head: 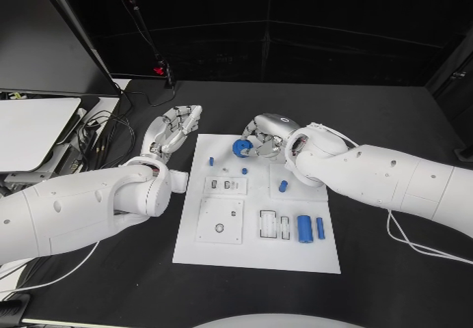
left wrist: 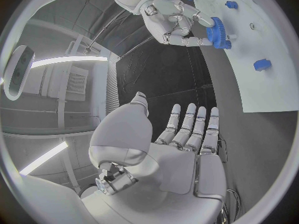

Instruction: Assemble the parts on the task board

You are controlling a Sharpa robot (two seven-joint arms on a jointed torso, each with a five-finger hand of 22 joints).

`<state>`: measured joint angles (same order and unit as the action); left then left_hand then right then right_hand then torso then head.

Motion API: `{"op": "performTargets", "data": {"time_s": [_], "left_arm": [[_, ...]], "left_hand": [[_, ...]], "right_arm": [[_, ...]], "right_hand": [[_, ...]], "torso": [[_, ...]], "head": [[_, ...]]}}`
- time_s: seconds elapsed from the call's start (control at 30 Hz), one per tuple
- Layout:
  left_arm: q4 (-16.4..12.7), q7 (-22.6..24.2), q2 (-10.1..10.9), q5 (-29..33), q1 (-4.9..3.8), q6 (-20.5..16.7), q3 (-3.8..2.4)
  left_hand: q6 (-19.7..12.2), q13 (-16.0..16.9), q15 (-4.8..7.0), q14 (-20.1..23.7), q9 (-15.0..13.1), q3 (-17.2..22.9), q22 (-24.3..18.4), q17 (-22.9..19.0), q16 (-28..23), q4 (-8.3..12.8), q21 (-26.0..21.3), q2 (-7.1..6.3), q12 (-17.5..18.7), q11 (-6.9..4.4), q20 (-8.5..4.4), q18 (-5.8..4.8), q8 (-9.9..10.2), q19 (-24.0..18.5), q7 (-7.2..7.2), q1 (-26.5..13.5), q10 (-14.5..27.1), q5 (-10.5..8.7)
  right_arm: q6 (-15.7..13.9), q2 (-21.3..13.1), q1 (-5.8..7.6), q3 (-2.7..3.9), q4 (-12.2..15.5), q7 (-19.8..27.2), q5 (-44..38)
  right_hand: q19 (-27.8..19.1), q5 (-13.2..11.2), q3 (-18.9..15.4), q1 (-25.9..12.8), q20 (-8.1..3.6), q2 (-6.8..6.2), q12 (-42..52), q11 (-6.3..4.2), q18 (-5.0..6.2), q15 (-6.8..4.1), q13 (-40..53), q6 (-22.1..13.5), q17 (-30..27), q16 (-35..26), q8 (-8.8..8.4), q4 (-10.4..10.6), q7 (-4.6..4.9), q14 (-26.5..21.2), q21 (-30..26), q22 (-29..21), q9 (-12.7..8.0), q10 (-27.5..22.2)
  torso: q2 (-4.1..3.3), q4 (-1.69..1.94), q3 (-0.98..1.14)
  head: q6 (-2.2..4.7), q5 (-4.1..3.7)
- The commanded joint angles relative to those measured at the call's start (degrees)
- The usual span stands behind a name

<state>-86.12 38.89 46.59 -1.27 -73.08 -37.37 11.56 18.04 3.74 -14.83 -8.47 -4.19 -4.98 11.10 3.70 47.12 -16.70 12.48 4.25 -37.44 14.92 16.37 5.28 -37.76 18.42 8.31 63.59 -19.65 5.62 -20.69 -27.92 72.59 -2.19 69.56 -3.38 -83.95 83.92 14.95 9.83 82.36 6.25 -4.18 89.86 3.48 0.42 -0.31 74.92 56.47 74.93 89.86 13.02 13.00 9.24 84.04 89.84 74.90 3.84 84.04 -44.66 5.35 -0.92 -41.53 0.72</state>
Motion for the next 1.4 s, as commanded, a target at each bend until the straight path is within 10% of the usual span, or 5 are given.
{"op": "performTargets", "data": {"time_s": [0.03,1.4], "left_arm": [[-0.03,16.45,-0.06,-0.39,-0.10,0.53,-0.06],[-0.14,16.46,0.11,-0.39,-0.10,0.51,-0.06]], "left_hand": [[0.18,0.01,-0.04,-0.30,0.09,-0.29,0.01,0.02,0.28,0.04,0.32,0.12,-0.20,0.02,0.06,0.30,-0.29,-0.53,8.63,0.37,-0.31,0.27],[0.17,0.01,-0.04,-0.29,0.11,-0.37,0.00,0.02,0.29,0.02,0.33,0.18,-0.22,0.02,0.07,0.29,-0.30,-0.56,8.63,0.41,-0.31,0.30]], "right_arm": [[1.75,0.57,0.09,0.04,-0.79,-1.17,-2.44],[4.38,4.85,-0.57,0.01,-5.76,-2.42,-3.70]], "right_hand": [[6.08,0.37,0.13,2.44,-0.33,1.88,0.14,-0.18,-0.42,-0.19,15.08,5.16,15.07,0.14,0.04,-0.38,-2.36,5.96,0.16,15.10,0.09,5.96],[6.08,-0.02,0.42,2.57,-0.16,1.86,0.14,0.15,-0.42,0.03,15.08,4.59,15.07,0.14,-1.76,-1.01,-2.01,5.96,0.16,15.10,-0.11,5.96]], "torso": [[0.02,0.03,0.07],[0.06,-0.05,0.02]], "head": [[-0.05,0.00],[-0.98,0.04]]}}
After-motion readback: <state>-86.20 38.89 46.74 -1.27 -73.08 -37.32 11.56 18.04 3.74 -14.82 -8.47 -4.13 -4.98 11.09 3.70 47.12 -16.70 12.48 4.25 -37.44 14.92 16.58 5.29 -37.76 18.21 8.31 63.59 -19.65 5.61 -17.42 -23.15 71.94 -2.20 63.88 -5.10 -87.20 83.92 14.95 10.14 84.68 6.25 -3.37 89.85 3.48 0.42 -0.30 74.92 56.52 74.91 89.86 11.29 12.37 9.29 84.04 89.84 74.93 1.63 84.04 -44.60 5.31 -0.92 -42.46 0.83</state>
